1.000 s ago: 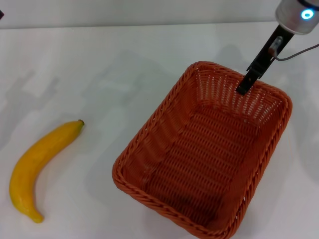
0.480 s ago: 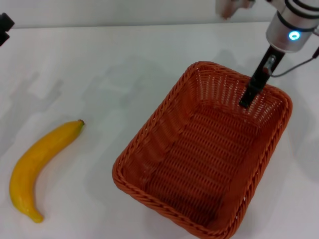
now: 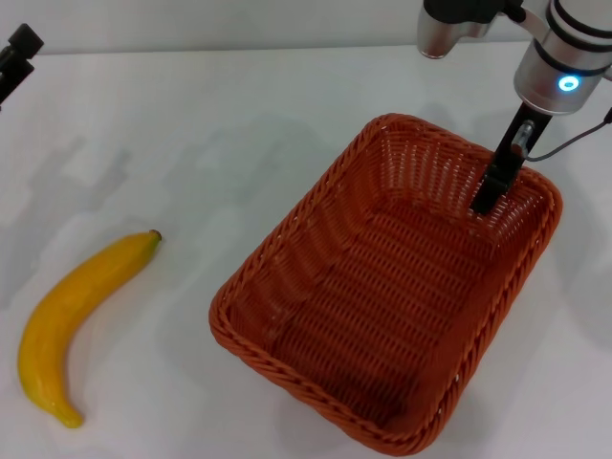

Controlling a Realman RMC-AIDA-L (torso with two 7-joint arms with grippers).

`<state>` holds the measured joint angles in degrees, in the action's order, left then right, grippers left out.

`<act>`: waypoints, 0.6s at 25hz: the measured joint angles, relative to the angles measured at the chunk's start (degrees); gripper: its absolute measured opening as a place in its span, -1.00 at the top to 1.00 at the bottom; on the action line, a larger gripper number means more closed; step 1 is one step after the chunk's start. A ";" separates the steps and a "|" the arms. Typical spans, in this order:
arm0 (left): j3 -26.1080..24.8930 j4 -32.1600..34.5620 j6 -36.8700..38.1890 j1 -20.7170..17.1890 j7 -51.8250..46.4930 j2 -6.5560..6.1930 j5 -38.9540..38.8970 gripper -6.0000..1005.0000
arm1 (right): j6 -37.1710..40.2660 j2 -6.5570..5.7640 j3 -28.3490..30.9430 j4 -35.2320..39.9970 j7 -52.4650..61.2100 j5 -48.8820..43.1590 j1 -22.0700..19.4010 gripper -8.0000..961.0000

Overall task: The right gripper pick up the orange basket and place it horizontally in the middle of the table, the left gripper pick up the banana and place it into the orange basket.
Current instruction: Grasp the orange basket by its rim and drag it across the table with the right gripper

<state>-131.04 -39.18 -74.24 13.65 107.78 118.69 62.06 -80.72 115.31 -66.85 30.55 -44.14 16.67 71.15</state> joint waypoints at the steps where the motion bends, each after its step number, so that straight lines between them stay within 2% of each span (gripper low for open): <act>1: 0.00 0.01 0.08 0.07 0.01 0.03 0.00 -0.58 | -0.08 0.00 -0.01 0.07 -0.04 0.02 0.01 -0.46; 10: -0.08 0.85 0.31 1.57 0.92 0.01 -0.03 -0.58 | -2.93 -0.19 0.67 0.67 -0.42 1.37 0.04 0.16; 14: -0.48 0.87 -0.07 1.61 0.94 -0.13 -0.21 -0.58 | -5.42 -1.09 4.65 2.84 0.15 2.01 -0.21 0.49; 15: -0.51 0.87 -0.11 1.61 0.94 -0.18 -0.21 -0.58 | -6.64 -1.65 6.40 3.67 0.68 2.01 -0.54 0.50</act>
<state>-131.55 -38.31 -74.35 15.26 108.72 118.51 61.85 -87.36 113.66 -60.45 34.22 -43.46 18.69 70.61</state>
